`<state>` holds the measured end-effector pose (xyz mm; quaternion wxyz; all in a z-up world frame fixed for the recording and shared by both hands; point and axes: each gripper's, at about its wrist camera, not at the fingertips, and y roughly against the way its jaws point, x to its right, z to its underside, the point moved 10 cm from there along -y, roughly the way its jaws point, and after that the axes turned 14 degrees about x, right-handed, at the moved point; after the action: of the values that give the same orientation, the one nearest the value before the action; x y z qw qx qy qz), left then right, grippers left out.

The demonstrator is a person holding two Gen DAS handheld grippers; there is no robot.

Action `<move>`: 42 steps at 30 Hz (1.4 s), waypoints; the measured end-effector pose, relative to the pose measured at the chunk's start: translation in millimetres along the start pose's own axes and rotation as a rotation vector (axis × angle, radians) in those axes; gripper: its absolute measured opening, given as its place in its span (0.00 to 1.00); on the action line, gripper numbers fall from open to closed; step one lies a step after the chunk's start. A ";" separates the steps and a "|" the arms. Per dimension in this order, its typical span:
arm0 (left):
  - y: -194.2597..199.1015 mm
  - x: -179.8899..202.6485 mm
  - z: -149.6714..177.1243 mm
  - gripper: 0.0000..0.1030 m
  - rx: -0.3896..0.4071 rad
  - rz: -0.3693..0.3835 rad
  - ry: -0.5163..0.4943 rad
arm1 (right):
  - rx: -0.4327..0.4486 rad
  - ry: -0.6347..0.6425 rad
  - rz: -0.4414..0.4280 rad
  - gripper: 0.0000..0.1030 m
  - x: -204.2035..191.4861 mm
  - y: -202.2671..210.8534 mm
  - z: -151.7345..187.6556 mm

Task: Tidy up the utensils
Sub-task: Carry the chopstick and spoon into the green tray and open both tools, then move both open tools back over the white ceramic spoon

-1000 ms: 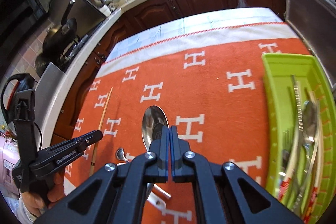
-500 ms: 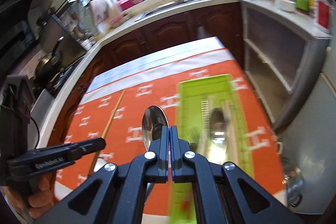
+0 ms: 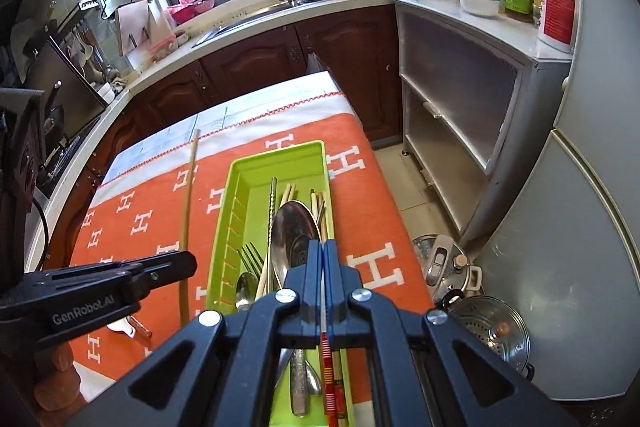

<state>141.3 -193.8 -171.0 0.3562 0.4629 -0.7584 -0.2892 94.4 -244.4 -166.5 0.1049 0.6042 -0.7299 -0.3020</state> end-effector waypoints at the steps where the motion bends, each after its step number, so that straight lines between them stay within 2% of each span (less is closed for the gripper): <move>1: -1.4 -1.3 0.1 0.04 -0.003 -0.004 -0.002 | -0.007 0.002 -0.001 0.01 0.3 -2.3 1.3; 7: -4.1 -6.6 0.5 0.16 -0.014 -0.012 -0.009 | -0.034 0.002 -0.004 0.06 0.9 -11.0 6.5; 13: 1.9 -10.7 -3.6 0.36 0.021 -0.035 -0.043 | -0.039 0.028 -0.011 0.06 -4.0 -13.3 7.4; 15: 6.0 -15.2 -5.5 0.47 0.038 -0.046 -0.055 | -0.040 0.046 -0.011 0.06 -7.8 -12.6 8.2; 19: 17.9 -30.6 -9.8 0.48 0.073 -0.073 -0.060 | -0.053 0.048 -0.026 0.06 -14.8 -12.3 9.6; 23: 32.5 -54.3 -13.9 0.57 0.108 -0.106 -0.053 | -0.065 0.043 -0.054 0.06 -25.1 -9.6 10.4; 29: 59.7 -99.7 -15.9 0.62 0.165 -0.184 -0.049 | -0.086 0.073 -0.110 0.06 -55.3 -6.4 16.3; 36: 96.2 -160.8 -9.5 0.68 0.223 -0.288 -0.045 | -0.129 0.129 -0.197 0.06 -109.3 -7.6 29.5; 42: 119.4 -216.1 10.9 0.70 0.233 -0.369 -0.015 | -0.174 0.199 -0.286 0.06 -162.6 -11.5 45.3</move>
<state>141.9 51.9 -144.4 0.2357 0.6296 -0.6919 -0.2633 120.7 -77.5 -174.7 0.1842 0.7172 -0.5939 -0.3145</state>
